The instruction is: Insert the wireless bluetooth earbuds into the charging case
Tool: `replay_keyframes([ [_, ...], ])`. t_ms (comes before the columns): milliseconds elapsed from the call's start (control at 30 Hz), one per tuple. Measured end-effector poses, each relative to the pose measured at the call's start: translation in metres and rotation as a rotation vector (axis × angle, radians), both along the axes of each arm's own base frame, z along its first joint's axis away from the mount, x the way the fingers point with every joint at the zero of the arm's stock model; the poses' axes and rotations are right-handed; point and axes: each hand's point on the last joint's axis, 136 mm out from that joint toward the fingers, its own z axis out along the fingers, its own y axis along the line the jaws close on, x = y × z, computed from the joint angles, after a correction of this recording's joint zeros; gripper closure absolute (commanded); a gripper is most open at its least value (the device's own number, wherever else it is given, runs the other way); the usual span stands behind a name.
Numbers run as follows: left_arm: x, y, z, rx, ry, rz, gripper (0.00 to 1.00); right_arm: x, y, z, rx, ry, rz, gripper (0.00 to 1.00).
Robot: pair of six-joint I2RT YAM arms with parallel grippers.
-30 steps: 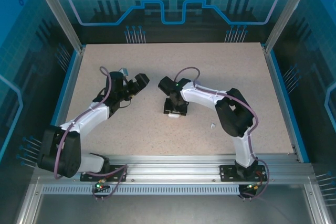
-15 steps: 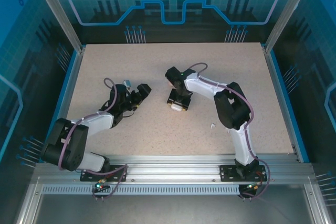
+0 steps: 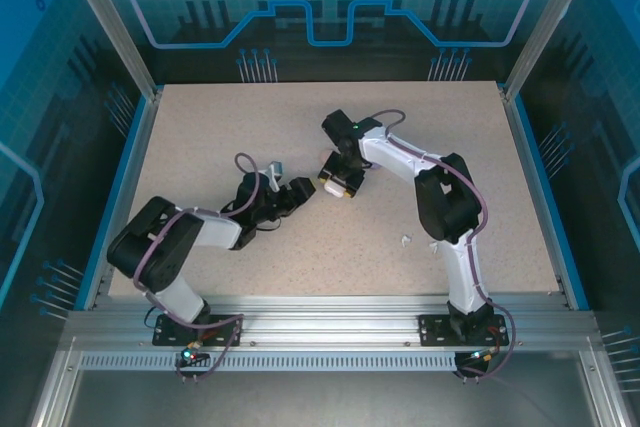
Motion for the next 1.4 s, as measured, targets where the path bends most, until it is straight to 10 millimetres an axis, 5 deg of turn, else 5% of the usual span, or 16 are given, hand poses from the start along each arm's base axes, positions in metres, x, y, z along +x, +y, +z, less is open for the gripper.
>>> replay_keyframes([
  [300, -0.005, -0.029, -0.02, 0.015, -0.062, -0.037, 0.4, 0.0, 0.007, -0.002, 0.046, 0.024, -0.017, 0.49],
  [1300, 0.021, -0.046, -0.022, 0.018, -0.128, 0.014, 0.57, -0.003, 0.01, -0.01, 0.102, 0.054, -0.026, 0.5],
  [1400, 0.021, -0.046, -0.025, 0.022, -0.121, 0.014, 0.65, -0.003, 0.01, -0.011, 0.101, 0.056, -0.026, 0.5],
])
